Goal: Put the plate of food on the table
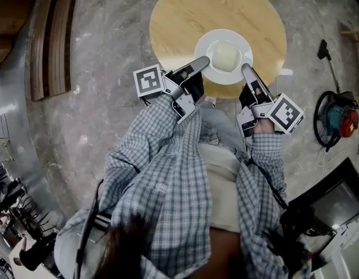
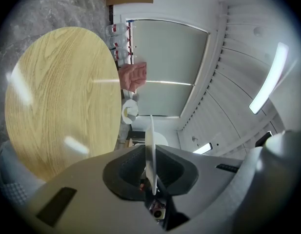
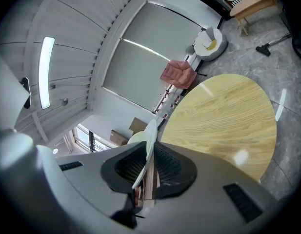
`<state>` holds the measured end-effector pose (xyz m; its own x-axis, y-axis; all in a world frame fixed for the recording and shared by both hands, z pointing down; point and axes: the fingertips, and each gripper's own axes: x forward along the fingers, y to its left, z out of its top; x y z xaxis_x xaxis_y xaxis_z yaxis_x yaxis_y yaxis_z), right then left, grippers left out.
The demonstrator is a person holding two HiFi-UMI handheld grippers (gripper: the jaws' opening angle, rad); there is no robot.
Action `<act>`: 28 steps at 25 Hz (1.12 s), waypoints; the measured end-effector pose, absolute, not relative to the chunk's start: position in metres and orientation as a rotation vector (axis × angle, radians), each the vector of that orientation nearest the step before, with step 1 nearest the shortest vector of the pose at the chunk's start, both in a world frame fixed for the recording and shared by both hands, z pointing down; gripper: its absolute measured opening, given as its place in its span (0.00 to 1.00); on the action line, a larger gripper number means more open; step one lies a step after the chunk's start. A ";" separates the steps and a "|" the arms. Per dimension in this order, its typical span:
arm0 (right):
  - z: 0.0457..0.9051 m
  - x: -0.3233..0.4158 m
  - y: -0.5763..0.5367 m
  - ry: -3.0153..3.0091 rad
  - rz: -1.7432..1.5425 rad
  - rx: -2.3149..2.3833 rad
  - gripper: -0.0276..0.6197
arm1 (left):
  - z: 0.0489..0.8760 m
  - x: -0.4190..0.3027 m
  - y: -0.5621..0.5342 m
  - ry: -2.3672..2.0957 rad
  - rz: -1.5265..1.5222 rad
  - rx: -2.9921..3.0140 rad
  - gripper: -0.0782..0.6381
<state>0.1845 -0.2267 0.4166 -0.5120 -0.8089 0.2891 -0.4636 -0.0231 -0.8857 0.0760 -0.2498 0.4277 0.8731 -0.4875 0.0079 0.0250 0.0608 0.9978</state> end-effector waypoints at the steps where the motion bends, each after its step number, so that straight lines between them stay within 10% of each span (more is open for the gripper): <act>1: 0.413 0.185 -0.229 1.955 -1.546 -1.331 0.12 | 0.425 0.076 -0.251 -0.392 -0.405 1.467 0.18; 28: 0.503 0.189 -0.250 1.919 -1.802 -1.374 0.12 | 0.516 0.076 -0.265 -0.546 -0.260 1.399 0.16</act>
